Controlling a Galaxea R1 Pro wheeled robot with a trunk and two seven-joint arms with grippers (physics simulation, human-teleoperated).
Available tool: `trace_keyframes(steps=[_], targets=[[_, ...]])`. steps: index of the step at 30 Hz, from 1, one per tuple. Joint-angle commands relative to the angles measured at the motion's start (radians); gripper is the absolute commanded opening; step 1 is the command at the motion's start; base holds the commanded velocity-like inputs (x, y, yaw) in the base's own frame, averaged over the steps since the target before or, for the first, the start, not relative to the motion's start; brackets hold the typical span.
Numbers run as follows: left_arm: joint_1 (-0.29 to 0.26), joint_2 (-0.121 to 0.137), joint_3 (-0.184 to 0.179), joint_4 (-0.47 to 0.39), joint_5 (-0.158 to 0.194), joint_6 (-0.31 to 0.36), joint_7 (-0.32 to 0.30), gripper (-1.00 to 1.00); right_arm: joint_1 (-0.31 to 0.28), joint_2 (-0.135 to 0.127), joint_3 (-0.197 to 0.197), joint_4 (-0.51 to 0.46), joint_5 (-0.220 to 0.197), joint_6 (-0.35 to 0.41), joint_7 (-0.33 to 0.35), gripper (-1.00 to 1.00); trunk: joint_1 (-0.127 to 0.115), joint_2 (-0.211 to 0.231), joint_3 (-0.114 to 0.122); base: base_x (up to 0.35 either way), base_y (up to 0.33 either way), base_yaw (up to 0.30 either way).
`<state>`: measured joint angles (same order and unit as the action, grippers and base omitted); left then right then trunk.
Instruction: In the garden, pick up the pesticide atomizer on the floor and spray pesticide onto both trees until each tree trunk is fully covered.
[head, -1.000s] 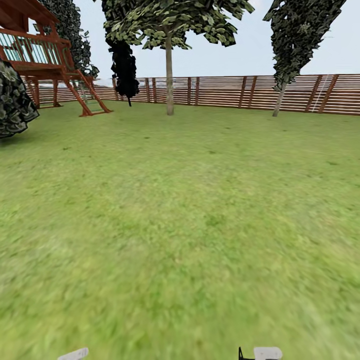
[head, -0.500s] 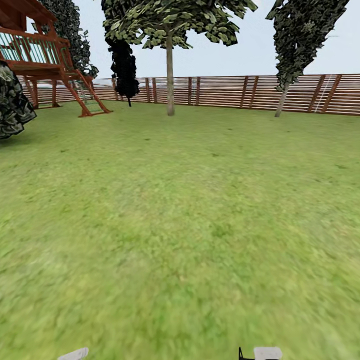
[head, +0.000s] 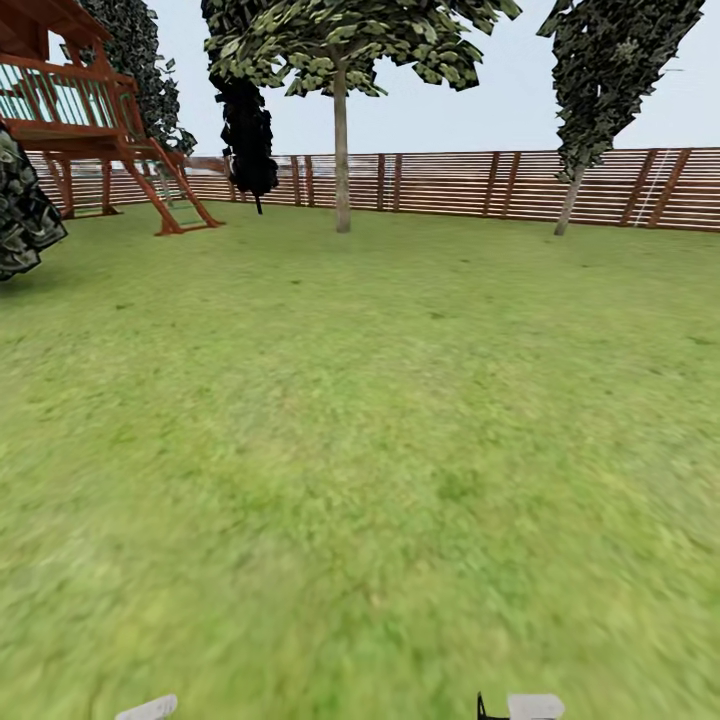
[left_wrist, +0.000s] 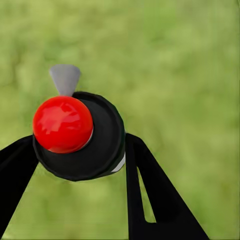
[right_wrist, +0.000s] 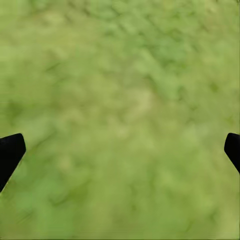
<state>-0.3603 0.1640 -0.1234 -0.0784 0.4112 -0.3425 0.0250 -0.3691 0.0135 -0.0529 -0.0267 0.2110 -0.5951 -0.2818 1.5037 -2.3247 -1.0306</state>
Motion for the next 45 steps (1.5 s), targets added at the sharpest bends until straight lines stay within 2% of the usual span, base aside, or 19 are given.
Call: trace_keyframes(steps=[1,45], targets=[[-0.001,0.000,-0.009,0.000,0.006,-0.003,0.003,-1.00,-0.001,0.000,-0.005,0.001,0.011,-0.002,-0.007,1.00,0.000,0.000,-0.001,0.339,0.096,0.000],[0.000,-0.001,-0.009,0.000,0.004,-0.003,0.003,-1.00,-0.001,0.000,-0.005,0.001,0.011,-0.002,-0.007,1.00,0.000,0.000,-0.001,0.339,0.096,0.000]])
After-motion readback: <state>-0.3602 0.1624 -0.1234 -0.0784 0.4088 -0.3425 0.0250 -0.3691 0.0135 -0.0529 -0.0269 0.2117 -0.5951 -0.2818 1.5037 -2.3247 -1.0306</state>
